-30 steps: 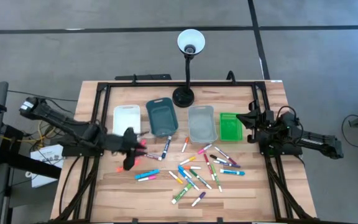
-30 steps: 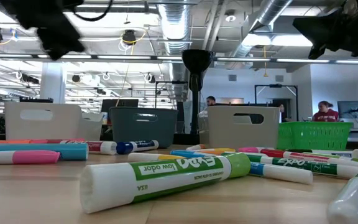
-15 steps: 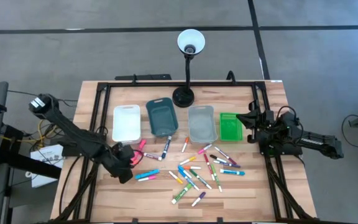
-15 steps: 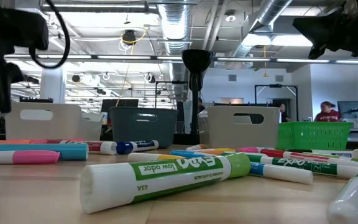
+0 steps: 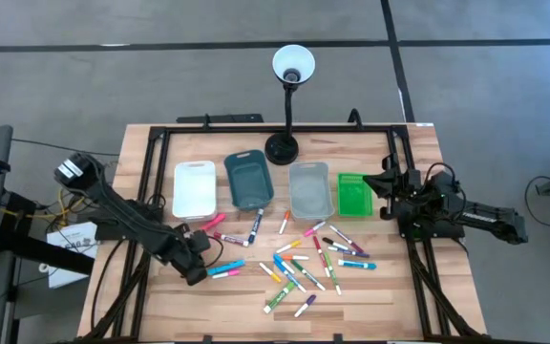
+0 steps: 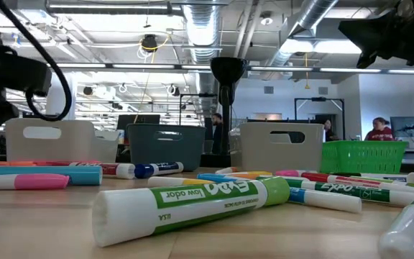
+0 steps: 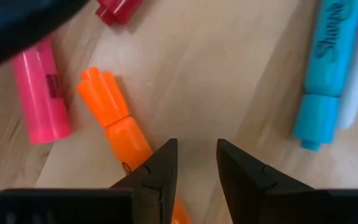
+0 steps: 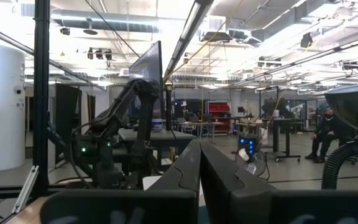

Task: Pick & Place Markers
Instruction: Put the orange highlighter pen into the white bin

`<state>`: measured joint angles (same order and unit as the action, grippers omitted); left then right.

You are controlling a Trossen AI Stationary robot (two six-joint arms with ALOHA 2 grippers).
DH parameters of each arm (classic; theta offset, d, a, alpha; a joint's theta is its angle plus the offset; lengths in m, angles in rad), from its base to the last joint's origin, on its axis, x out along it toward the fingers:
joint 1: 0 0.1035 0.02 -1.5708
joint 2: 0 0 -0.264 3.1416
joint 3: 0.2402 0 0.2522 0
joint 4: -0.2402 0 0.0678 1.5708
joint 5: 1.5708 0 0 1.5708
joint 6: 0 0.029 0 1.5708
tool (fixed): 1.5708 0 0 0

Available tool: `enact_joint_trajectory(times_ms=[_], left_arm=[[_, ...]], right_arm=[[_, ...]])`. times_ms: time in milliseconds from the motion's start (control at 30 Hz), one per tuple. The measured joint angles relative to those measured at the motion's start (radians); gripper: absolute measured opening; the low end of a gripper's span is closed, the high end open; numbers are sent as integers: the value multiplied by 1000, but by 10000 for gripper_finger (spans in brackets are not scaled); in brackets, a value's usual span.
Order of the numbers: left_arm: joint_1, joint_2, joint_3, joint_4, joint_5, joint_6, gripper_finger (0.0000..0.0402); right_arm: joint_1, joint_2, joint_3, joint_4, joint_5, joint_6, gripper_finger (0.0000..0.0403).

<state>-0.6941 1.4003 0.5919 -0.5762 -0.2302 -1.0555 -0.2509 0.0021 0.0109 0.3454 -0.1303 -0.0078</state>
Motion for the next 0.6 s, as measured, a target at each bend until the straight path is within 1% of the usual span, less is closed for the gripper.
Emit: enact_joint_trajectory(times_ms=[167,400,467,600], left_arm=[[0,8,1,1,7,-1,108],[11,-119,-1,-16,14,-47,108],[16,-151,-1,-44,6,-72,108],[17,-180,-1,-161,-1,-136,108]], right_arm=[[0,0,0,0,0,0,1],[0,0,0,0,0,0,1],[0,0,0,0,0,0,1],[0,0,0,0,0,0,1]])
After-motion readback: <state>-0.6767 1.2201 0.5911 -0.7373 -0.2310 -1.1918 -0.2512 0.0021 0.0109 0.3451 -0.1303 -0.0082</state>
